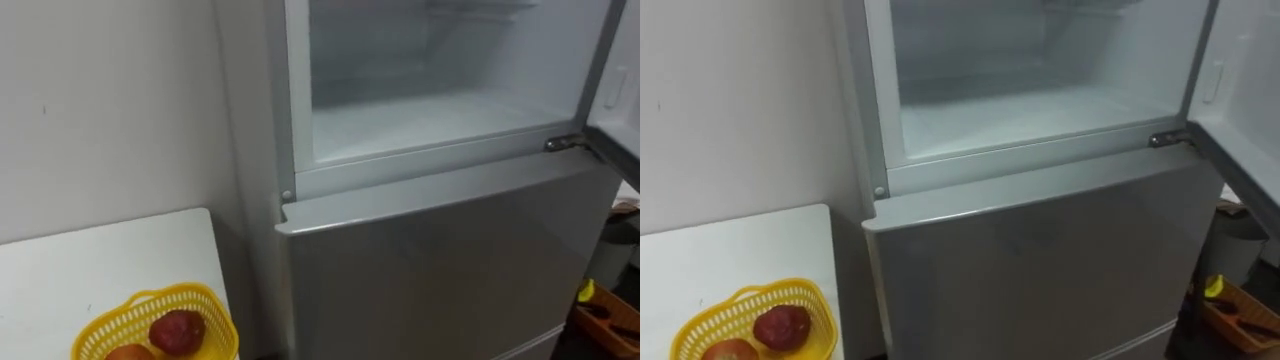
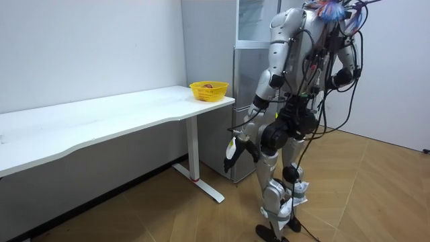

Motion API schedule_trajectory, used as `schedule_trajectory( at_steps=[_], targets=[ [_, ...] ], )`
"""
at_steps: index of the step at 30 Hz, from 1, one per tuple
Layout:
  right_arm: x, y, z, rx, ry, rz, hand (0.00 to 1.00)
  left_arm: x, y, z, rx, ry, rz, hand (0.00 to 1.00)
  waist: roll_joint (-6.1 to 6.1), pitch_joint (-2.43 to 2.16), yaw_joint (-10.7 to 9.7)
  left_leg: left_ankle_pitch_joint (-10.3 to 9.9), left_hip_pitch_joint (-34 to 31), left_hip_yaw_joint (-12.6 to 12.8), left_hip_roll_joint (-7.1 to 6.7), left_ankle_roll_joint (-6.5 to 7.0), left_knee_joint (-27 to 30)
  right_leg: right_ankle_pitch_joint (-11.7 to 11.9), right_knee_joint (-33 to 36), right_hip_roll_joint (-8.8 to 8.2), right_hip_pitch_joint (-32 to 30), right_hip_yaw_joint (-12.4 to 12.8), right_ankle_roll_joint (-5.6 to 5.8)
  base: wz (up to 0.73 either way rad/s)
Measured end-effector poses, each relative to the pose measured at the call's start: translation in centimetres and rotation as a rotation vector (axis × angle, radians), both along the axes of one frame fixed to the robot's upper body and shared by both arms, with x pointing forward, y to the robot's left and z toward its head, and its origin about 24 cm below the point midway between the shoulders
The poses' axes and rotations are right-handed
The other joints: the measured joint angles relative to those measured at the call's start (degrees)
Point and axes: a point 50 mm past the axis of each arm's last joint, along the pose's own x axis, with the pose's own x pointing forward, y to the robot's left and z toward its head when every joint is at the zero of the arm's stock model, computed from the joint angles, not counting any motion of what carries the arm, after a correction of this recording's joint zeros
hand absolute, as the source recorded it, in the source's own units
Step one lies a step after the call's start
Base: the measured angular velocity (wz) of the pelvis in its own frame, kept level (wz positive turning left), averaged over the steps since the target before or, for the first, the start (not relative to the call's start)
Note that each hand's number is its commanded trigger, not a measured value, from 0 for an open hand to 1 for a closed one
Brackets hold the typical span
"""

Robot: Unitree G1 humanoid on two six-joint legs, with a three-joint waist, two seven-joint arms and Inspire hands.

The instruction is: Retrieve from the upper fridge

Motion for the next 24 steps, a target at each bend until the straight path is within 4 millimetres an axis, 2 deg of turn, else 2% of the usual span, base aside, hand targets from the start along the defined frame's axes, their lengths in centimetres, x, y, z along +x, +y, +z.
schedule_trajectory(
  at_steps=[5, 8, 10, 12, 15, 18, 24],
  targets=[
    [1.0, -1.9, 2.2, 0.087, -0.152, -0.178, 0.0, -0.7, 1.2, 0.2, 0.023, 0.019, 0.014, 0.0, -1.55, -0.05, -1.19, 0.01, -0.69, -0.33, -0.06, -0.01, 0.01, -0.41, 0.88, -0.01, -0.67, -0.03, -0.14, 0.03],
    [1.5, -4.4, 4.3, 0.106, -0.269, -0.313, 0.0, -1.0, 1.9, 0.5, 0.027, 0.004, 0.072, 0.0, -2.29, -0.12, -1.83, 0.01, -0.75, -0.27, -0.1, -0.01, 0.27, -0.36, 0.38, 0.0, -0.89, -0.13, -0.07, 0.03],
    [1.4, -6.1, 6.7, 0.061, -0.369, -0.4, 0.0, -1.4, 2.5, 0.7, 0.037, -0.014, 0.114, 0.0, -2.42, -0.09, -2.47, 0.01, -1.17, -0.36, -0.15, 0.0, 0.12, -0.29, 0.08, 0.1, -1.22, -0.08, 0.0, 0.0],
    [1.1, -6.9, 8.3, 0.026, -0.443, -0.452, 0.0, -1.3, 2.8, 0.8, 0.043, -0.023, 0.132, 0.0, -2.52, -0.06, -2.66, 0.02, -1.7, -0.4, -0.14, 0.01, 0.04, -0.25, 0.07, 0.35, -1.78, -0.08, 0.01, -0.02],
    [0.8, -7.4, 9.8, -0.003, -0.498, -0.484, 0.0, -1.2, 2.9, 0.9, 0.045, -0.029, 0.142, 0.0, -2.9, -0.02, -2.63, 0.02, -1.85, -0.1, -0.15, 0.0, -0.08, -0.23, 0.37, 0.53, -2.03, 0.19, -0.04, -0.05],
    [1.2, -7.1, 11.3, -0.008, -0.561, -0.484, 0.0, -1.2, 3.0, 0.9, 0.049, -0.038, 0.141, 0.0, -3.18, 0.15, -2.51, 0.03, -1.87, 0.07, -0.17, -0.02, -0.12, -0.4, 1.08, 0.58, -2.21, 0.35, -0.19, -0.1],
    [1.5, -7.8, 14.0, -0.099, -0.659, -0.541, 0.0, -1.6, 3.4, 0.9, 0.058, -0.025, 0.164, 0.0, -3.82, 0.12, -2.8, 0.02, -1.92, -0.23, -0.14, -0.04, -0.12, -0.6, 0.86, 0.4, -2.54, -0.18, -0.16, 0.05]
  ],
)
